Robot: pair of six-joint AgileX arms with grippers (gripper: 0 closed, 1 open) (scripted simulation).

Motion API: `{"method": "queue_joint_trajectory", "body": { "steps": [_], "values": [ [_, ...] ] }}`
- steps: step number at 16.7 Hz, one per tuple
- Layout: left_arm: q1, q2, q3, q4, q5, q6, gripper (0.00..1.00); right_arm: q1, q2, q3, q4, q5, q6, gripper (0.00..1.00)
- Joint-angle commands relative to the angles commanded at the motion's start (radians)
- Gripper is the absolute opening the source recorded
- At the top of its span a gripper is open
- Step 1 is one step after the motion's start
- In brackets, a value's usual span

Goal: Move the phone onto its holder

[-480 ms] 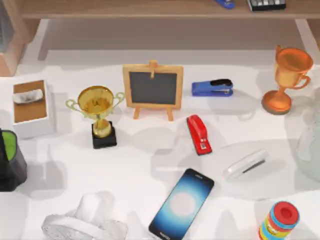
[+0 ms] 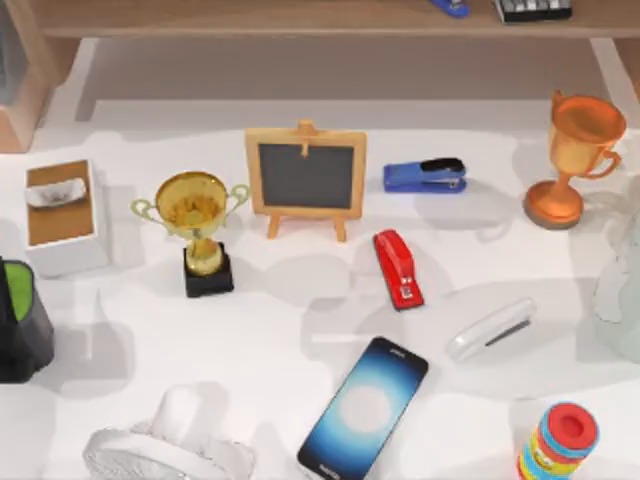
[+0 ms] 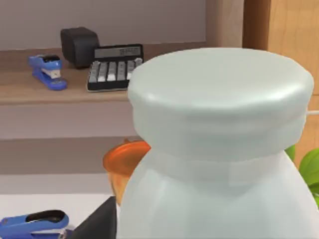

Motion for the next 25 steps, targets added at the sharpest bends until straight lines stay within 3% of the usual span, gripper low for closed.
{"method": "queue_joint_trajectory", "body": {
  "steps": [7,15,25],
  "values": [
    [0.0,0.0,0.0,0.0,0.0,0.0,1.0,0.172,0.448,0.525,-0.254,0.035,0.248,1.0],
    [0.0,0.0,0.0,0.0,0.0,0.0,1.0,0.468,1.053,1.091,-0.561,0.049,0.719,1.0],
    [0.0,0.0,0.0,0.0,0.0,0.0,1.0,0.785,1.708,1.282,-0.894,0.007,1.294,1.0]
  ]
}}
